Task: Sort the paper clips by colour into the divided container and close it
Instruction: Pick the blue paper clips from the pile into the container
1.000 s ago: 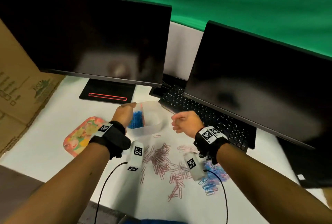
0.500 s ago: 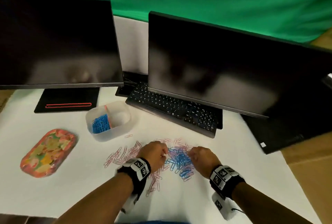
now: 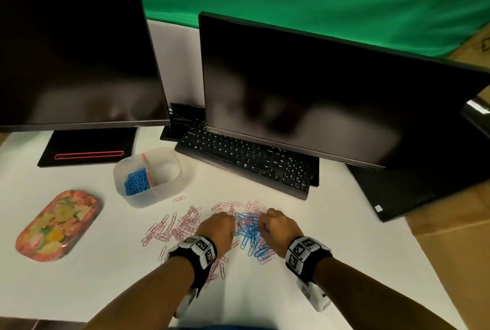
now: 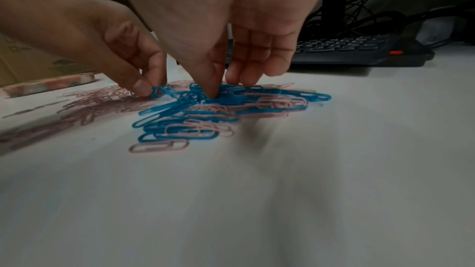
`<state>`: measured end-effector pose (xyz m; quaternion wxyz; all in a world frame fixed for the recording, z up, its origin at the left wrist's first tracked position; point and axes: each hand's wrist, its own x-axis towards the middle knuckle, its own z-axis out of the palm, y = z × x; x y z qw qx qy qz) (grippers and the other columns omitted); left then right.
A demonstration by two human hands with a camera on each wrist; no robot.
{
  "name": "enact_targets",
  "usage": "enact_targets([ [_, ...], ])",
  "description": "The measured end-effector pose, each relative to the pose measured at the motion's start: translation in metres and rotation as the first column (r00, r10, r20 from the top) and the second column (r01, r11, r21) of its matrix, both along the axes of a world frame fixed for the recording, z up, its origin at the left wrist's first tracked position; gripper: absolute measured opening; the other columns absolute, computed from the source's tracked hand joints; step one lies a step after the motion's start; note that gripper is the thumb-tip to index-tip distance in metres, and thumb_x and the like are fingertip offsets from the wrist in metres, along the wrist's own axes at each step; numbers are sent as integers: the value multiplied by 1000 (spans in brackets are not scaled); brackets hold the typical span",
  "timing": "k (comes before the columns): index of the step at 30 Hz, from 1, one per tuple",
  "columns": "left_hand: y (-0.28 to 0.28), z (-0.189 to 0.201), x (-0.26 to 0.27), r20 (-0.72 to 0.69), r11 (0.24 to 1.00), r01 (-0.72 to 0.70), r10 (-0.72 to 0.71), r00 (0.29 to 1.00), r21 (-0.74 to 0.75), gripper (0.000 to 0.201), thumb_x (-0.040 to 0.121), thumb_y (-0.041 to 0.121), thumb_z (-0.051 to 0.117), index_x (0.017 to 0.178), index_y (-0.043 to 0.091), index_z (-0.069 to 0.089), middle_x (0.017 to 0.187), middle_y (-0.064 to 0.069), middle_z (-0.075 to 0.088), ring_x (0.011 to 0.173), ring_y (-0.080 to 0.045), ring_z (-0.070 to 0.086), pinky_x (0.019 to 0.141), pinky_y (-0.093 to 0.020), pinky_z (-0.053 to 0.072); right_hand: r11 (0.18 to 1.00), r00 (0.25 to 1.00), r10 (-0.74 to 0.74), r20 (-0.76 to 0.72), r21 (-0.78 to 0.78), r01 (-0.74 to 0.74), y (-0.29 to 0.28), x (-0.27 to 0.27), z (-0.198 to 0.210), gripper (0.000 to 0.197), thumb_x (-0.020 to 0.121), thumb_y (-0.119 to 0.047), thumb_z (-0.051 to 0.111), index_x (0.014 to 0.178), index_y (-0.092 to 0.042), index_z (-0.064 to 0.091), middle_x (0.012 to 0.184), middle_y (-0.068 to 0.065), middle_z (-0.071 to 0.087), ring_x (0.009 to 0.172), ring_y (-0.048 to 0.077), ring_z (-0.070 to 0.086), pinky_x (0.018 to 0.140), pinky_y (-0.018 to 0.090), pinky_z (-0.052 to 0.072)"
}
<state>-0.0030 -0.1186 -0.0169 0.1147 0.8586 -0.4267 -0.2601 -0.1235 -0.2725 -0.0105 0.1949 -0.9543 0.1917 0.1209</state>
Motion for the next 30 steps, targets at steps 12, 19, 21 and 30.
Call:
enact_targets([
  [12, -7, 2, 13, -534, 846, -503, 347, 771, -178, 32, 80, -5, 53, 92, 22, 65, 68, 3, 64, 67, -17, 63, 71, -29, 53, 877, 950, -286, 128, 433, 206, -7, 0, 16, 13, 84, -8, 58, 81, -18, 66, 79, -3, 69, 69, 9, 61, 66, 22, 53],
  [19, -26, 22, 4, -943, 610, -792, 279, 184, 27, 18, 87, -3, 47, 90, 4, 64, 76, -12, 61, 63, -20, 58, 56, -28, 48, 482, 844, -536, 1, 822, 305, -3, 6, 33, 10, 85, 0, 62, 79, -8, 64, 72, 9, 66, 60, 17, 57, 57, 25, 51],
  [21, -34, 25, -1, -961, 588, -806, 256, 100, 73, 15, 93, 14, 51, 93, 6, 64, 77, -11, 61, 63, -20, 57, 60, -30, 46, 407, 832, -554, -28, 863, 300, -1, 11, 39, 10, 86, 2, 61, 81, -5, 64, 71, 9, 65, 57, 18, 57, 55, 26, 52],
  [30, -43, 28, -2, -966, 456, -862, 227, -127, 221, 39, 98, 43, 44, 97, 8, 61, 83, -9, 61, 75, -24, 60, 70, -34, 51, 294, 806, -592, -4, 930, 220, 0, 25, 62, 9, 89, 5, 57, 85, 0, 63, 70, 11, 64, 55, 17, 59, 53, 25, 52],
])
